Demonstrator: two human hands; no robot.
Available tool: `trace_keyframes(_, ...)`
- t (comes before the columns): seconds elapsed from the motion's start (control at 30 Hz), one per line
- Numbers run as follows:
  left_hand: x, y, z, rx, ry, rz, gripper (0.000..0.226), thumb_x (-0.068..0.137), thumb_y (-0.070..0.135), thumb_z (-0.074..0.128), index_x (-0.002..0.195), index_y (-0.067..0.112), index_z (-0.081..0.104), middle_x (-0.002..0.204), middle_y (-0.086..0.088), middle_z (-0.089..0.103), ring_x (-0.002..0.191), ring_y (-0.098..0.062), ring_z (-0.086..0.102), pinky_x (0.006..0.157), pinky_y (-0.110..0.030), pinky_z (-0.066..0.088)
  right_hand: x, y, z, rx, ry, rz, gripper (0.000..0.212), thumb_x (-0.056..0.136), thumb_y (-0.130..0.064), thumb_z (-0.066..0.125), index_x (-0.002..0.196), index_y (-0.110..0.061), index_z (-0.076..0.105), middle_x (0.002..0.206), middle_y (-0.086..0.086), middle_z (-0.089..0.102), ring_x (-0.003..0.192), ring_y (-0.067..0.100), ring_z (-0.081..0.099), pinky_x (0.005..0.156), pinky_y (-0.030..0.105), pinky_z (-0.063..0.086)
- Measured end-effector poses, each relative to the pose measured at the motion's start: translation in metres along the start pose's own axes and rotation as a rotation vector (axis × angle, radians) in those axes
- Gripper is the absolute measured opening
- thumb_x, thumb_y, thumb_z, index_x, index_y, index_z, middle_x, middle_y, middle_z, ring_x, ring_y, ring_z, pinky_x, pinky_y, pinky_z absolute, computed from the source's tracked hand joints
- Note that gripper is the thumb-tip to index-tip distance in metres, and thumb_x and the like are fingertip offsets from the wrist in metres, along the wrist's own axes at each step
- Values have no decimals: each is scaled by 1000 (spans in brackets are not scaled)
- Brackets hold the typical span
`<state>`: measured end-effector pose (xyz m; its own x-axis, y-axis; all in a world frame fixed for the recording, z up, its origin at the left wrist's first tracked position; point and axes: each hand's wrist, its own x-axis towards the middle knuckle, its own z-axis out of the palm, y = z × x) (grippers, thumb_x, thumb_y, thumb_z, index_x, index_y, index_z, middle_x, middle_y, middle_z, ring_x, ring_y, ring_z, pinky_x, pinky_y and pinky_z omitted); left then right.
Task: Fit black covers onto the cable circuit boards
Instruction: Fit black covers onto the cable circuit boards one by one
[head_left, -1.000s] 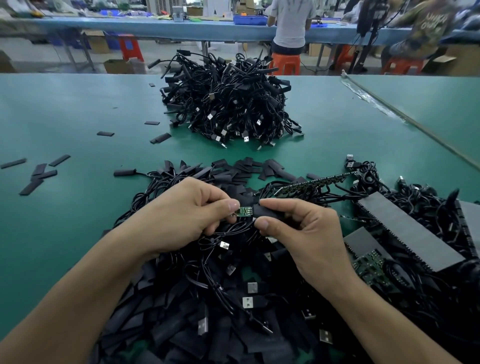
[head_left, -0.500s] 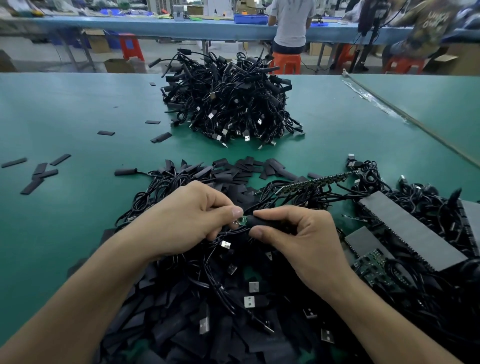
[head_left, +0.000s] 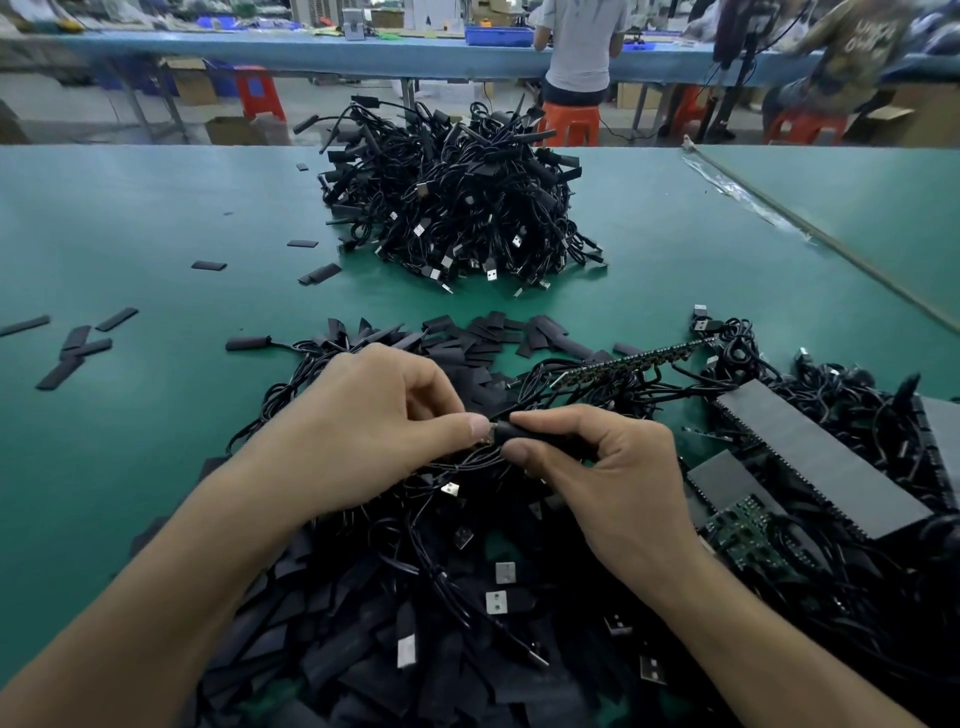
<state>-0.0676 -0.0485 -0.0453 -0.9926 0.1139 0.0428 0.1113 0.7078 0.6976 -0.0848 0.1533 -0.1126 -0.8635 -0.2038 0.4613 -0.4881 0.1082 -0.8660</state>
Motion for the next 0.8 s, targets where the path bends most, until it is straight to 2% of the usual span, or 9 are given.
trace_keyframes(0.13,-2,5,-3,12,-51,1,11,77,53,68,74,43,72,63,15,71,50,-3,61,46,-18,45,0,0,-1,-16,-5,-33,23,72,-31,79,94,-38,75,84,-23,74,78,-4,71,69,10,52)
trace_keyframes(0.3,-2,8,-1,-93,-153,-40,17,86,31,74,71,24,75,67,8,73,56,-1,62,53,-12,44,-1,-2,0,-159,-73,-151,30,73,-26,82,103,-24,76,90,-26,71,84,-8,69,76,8,50)
trace_keyframes(0.47,-3,10,-8,-182,-236,-61,13,91,18,68,82,17,77,75,3,76,59,-1,63,55,-8,44,1,0,-1,-232,-11,-237,26,76,-25,79,100,-15,78,91,-21,69,83,-10,67,77,6,47)
trace_keyframes(0.6,-4,10,-9,-212,-254,-68,10,91,13,68,85,16,76,77,1,77,61,-4,65,63,-14,51,1,2,-1,-228,14,-266,22,76,-23,79,98,-15,78,89,-23,68,82,-10,67,75,6,48)
trace_keyframes(0.8,-4,10,-8,-196,-248,-78,10,91,13,68,86,16,75,75,2,77,63,-6,66,64,-18,53,1,1,-1,-215,-12,-283,26,76,-23,81,101,-16,77,91,-23,68,82,-8,67,76,8,49)
